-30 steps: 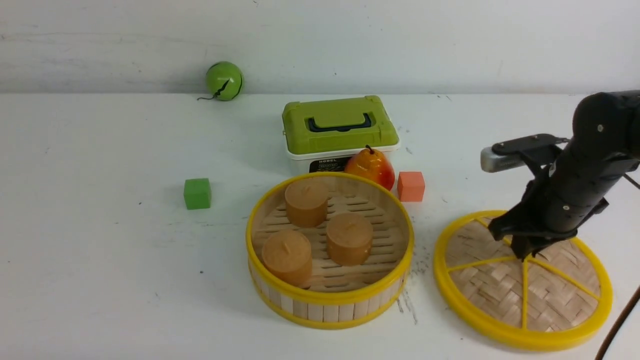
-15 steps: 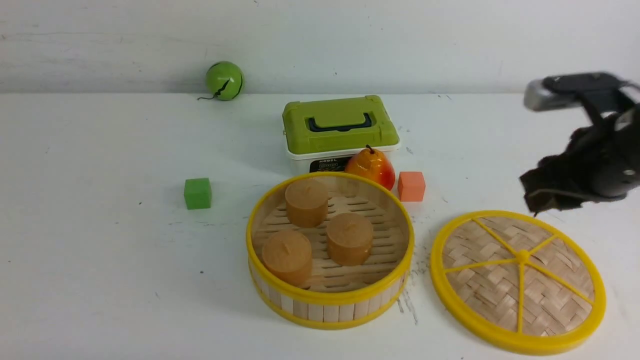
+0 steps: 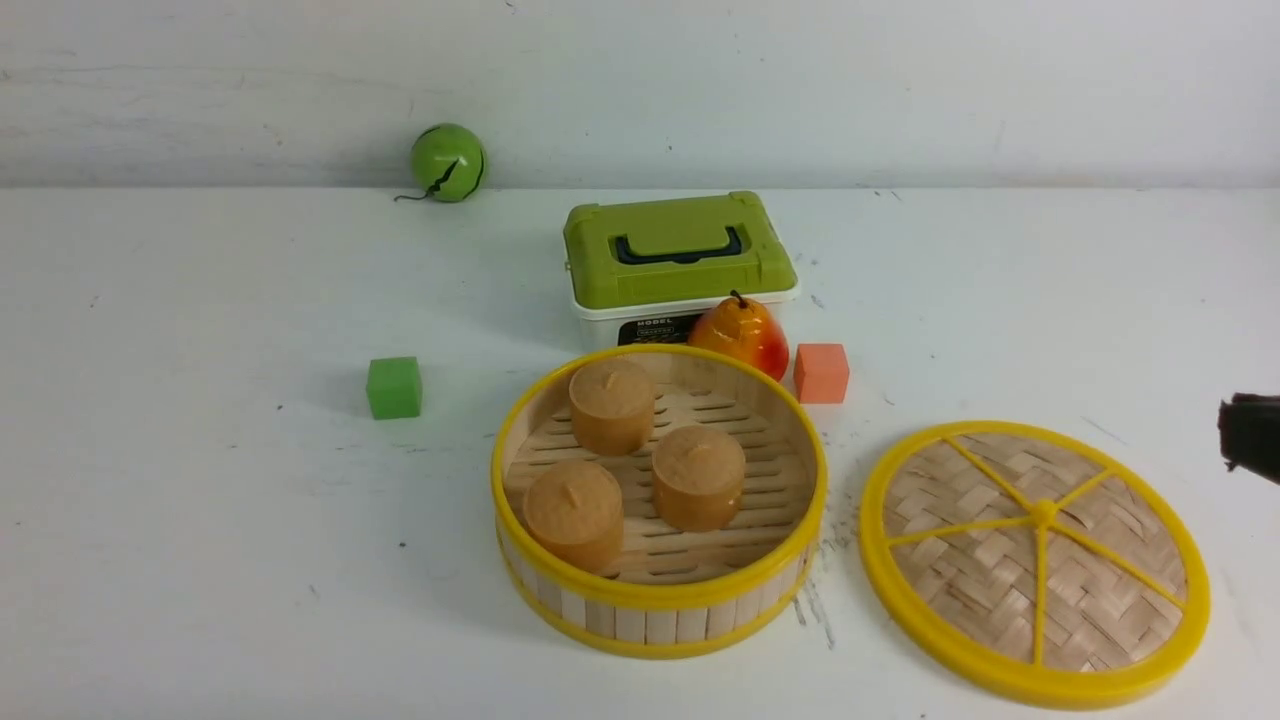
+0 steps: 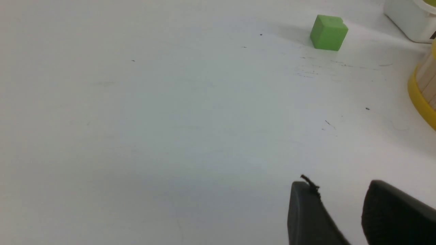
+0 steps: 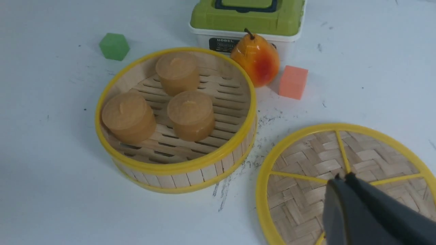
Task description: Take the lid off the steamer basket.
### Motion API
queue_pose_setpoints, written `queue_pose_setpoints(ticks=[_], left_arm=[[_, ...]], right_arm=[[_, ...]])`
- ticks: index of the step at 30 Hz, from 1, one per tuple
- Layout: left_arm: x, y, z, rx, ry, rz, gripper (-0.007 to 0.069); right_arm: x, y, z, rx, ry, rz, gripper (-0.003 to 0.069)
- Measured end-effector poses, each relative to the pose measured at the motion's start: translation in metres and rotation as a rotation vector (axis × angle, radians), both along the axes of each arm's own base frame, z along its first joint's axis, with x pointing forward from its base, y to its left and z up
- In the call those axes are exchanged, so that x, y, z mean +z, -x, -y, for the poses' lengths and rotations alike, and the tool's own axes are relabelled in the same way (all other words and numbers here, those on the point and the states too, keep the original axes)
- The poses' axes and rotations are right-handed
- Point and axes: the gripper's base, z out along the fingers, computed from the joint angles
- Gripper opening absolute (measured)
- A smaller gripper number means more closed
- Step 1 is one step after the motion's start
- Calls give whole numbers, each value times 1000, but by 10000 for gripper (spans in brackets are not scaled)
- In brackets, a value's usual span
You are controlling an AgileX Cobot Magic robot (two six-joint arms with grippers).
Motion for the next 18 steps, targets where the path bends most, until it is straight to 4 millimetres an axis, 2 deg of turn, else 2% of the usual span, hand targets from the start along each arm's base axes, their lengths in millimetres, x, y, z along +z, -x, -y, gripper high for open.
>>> queue_pose_setpoints(ticks=[5,9,12,16,17,18], left_arm=[[0,0,0,0,0,0,239],[0,0,0,0,0,0,239],[0,0,0,0,0,0,239],[0,0,0,0,0,0,239],[0,0,0,0,0,0,239],[0,0,0,0,0,0,239]], right_arm=[[8,15,4,2,49,89,-22],[21,47,11,11,144,272,-22],[20,61,15,-12,154,343,-22],[-30,61,26,-150,127,400,-22],[-33,61,27,-157,132,405,-22],[-54,62,31,-224,90,418,-22]])
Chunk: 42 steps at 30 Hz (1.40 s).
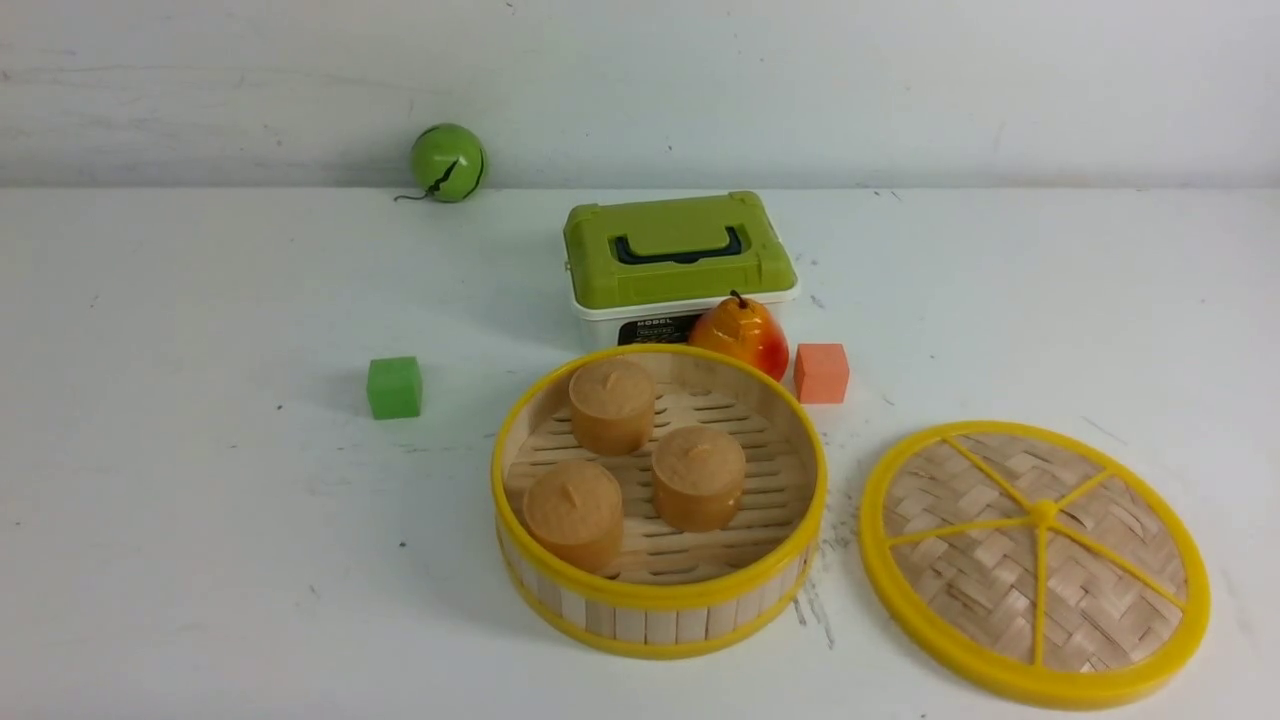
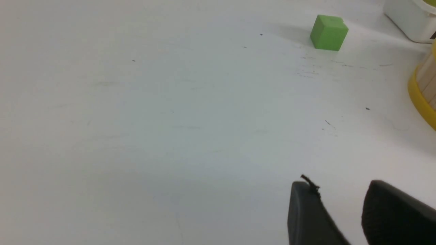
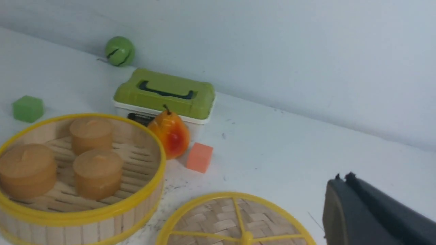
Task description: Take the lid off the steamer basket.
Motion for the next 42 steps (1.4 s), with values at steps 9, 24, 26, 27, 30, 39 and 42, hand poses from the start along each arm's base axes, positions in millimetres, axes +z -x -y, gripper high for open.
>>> queue_pose_setpoints(ticks=[9,24,26,27,30,39,42], left_arm=[[0,0,0,0,0,0,239],[0,0,0,0,0,0,239],[0,0,0,0,0,0,239],[0,0,0,0,0,0,239],[0,0,0,0,0,0,239],[0,0,0,0,0,0,239],[0,0,0,0,0,0,239]], right_arm=[[-108,18,15,-214,-153,-62,-22],[-123,23,16,-262,-205,-243,-22],[-123,23,16,-262,-205,-243,-22],[-123,23,16,-261,-206,-243,-22],[-123,23,16,-261,-206,-243,-22],[-123,23,16,-262,-208,-244,-18],[-123,23,16,-262,-208,-244,-15]])
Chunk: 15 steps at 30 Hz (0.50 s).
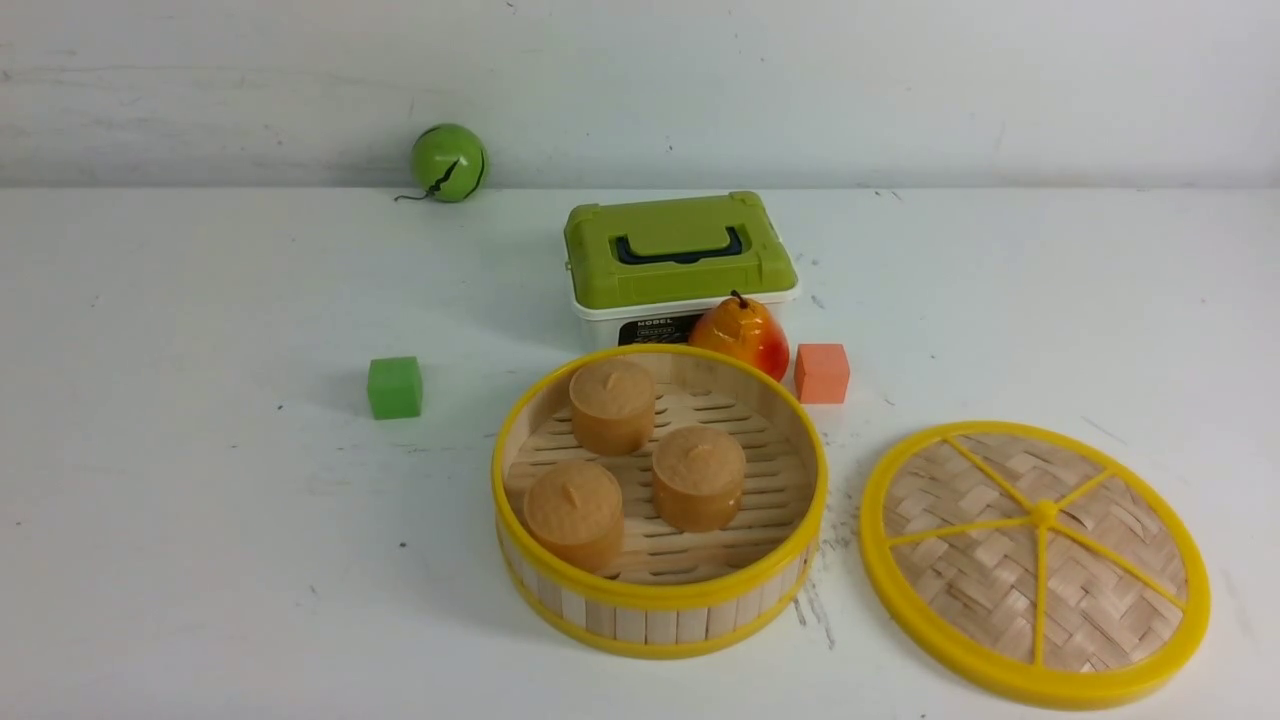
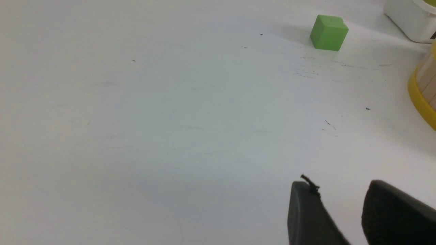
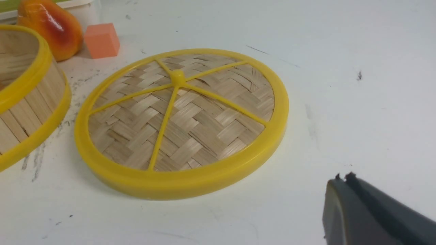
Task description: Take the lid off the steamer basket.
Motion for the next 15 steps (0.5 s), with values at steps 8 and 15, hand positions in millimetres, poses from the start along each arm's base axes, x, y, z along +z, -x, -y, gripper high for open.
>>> queue_pose_setpoints(ticks=[8,15], left_arm=[[0,0,0,0,0,0,239],[0,0,0,0,0,0,239]], right_arm=[[0,0,0,0,-1,0,-8],[0,0,0,0,-1,0,-3]])
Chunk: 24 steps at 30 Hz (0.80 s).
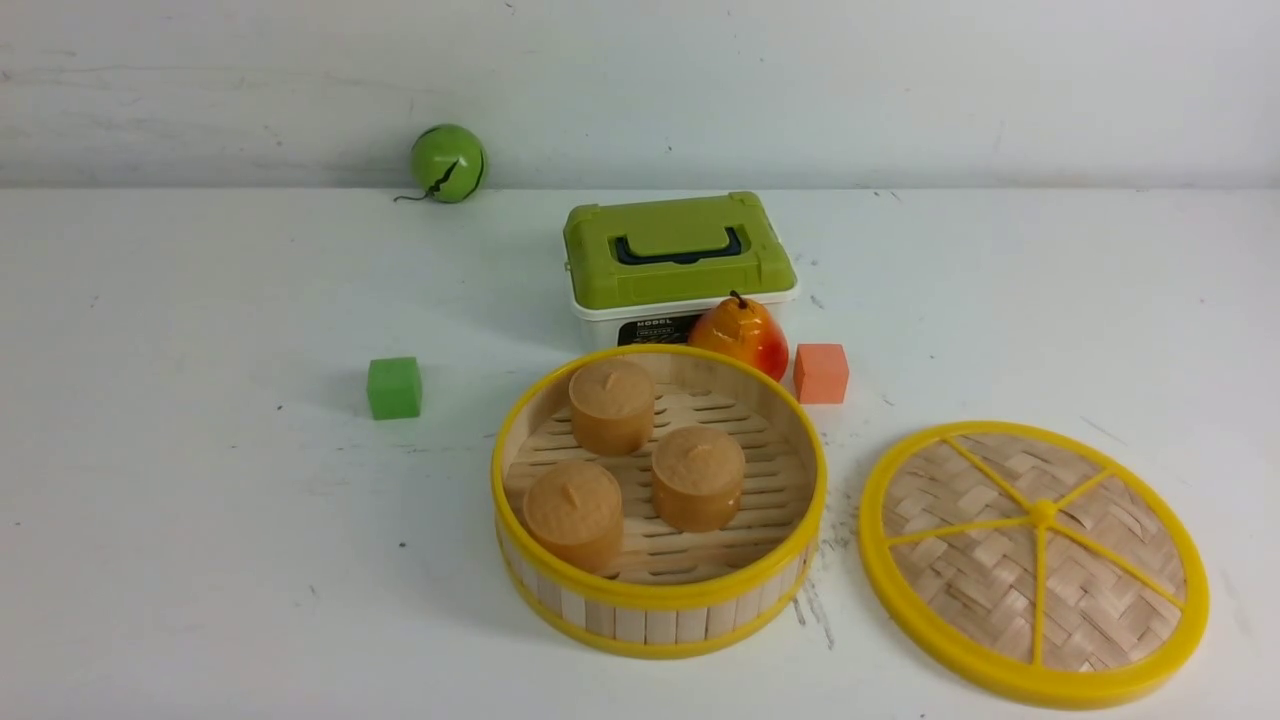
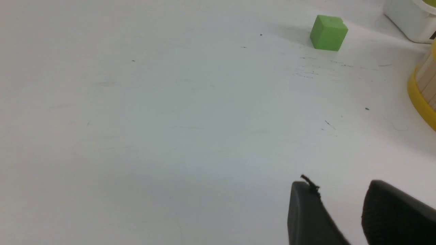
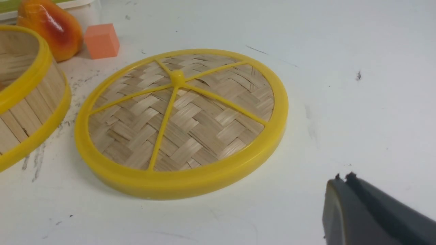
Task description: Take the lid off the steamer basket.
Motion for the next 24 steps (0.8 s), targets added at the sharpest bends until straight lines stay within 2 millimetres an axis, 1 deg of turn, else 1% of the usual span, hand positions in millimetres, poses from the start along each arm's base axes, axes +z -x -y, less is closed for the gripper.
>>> queue_pose_setpoints(ticks=[24], left_arm=[[0,0,0,0,0,0,239]], right_arm=[[0,0,0,0,0,0,23]])
